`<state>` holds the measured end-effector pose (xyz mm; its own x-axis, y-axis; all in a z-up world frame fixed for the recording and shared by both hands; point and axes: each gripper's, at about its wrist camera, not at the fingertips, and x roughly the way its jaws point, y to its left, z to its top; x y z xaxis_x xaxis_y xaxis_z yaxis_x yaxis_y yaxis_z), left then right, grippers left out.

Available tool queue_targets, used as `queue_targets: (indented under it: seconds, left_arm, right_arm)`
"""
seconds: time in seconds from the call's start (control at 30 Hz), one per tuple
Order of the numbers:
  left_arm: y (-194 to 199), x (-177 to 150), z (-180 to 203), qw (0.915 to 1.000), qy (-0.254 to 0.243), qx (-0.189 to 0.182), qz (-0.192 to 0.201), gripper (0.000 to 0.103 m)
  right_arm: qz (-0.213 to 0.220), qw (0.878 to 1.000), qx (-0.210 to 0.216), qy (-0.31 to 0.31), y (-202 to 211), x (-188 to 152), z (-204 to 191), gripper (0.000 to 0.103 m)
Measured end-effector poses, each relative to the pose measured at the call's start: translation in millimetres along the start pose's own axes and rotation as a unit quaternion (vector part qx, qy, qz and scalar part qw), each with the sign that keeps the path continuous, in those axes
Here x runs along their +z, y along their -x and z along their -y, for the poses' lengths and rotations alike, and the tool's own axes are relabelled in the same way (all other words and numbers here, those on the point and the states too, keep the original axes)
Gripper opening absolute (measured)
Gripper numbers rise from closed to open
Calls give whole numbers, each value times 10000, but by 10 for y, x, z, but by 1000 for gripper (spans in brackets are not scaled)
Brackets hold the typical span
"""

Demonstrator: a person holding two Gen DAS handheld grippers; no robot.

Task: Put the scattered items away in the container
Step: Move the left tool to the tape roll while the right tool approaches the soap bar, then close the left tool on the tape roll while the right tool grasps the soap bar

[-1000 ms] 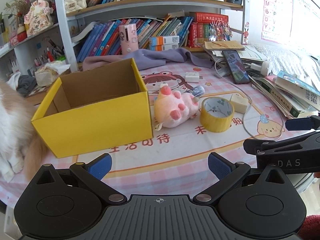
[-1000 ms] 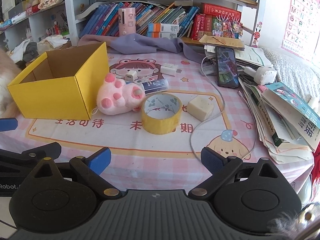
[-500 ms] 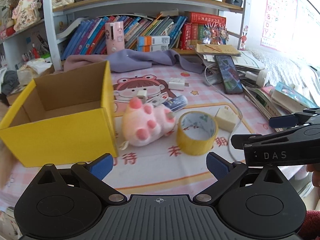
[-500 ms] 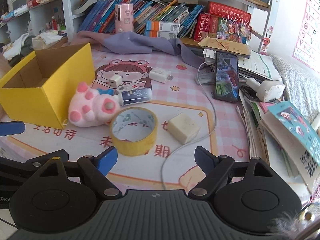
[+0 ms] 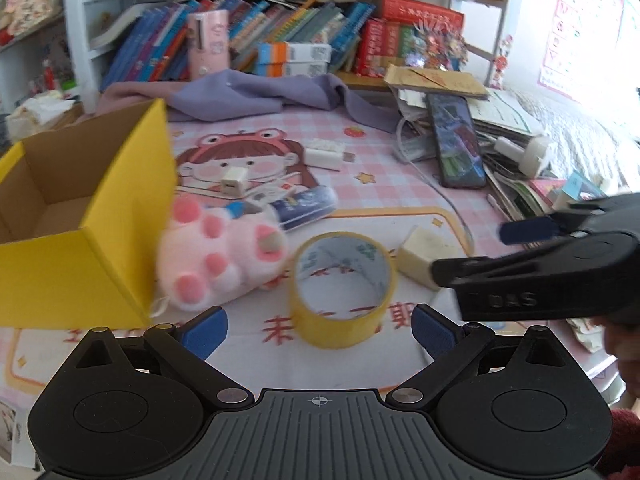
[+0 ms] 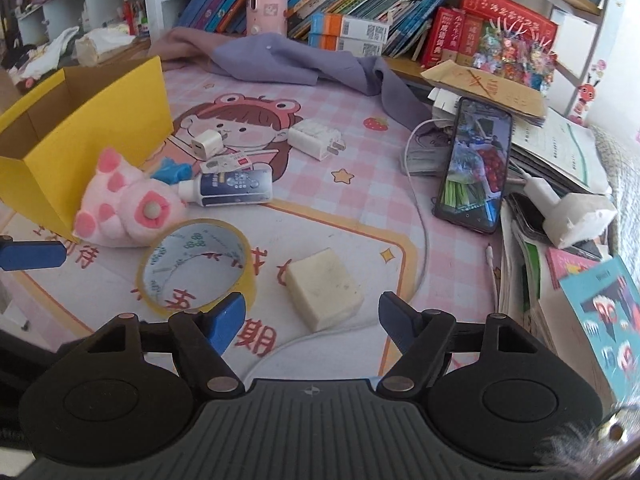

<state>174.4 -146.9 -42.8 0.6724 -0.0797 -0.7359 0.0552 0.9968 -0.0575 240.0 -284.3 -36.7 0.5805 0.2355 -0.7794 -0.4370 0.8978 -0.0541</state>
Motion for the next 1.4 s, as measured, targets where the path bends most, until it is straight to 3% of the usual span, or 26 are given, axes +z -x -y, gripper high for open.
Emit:
queue_targets:
  seconds: [0.23, 0.57, 0.87, 1.1, 1.4]
  left_arm:
    - [-302, 125, 159, 9994, -174, 250, -183, 99]
    - [-625, 171, 210, 9984, -199, 279, -449, 92]
    - [-799, 196, 304, 9967, -524, 337, -517, 88]
    - [-752, 212, 266, 9973, -431, 307, -505, 84]
    - [-355, 218, 254, 9978, -545, 278, -259, 84]
  right_arm:
    - [-219, 9993, 206, 230, -336, 138, 160, 69]
    - [-682, 9948, 741, 154, -684, 190, 269, 57]
    - [-866, 9923, 890, 33, -807, 191, 353, 49]
    - [-682, 9916, 1097, -14, -706, 197, 366, 40]
    - [-271, 9922, 1213, -54, -368, 241, 332, 39]
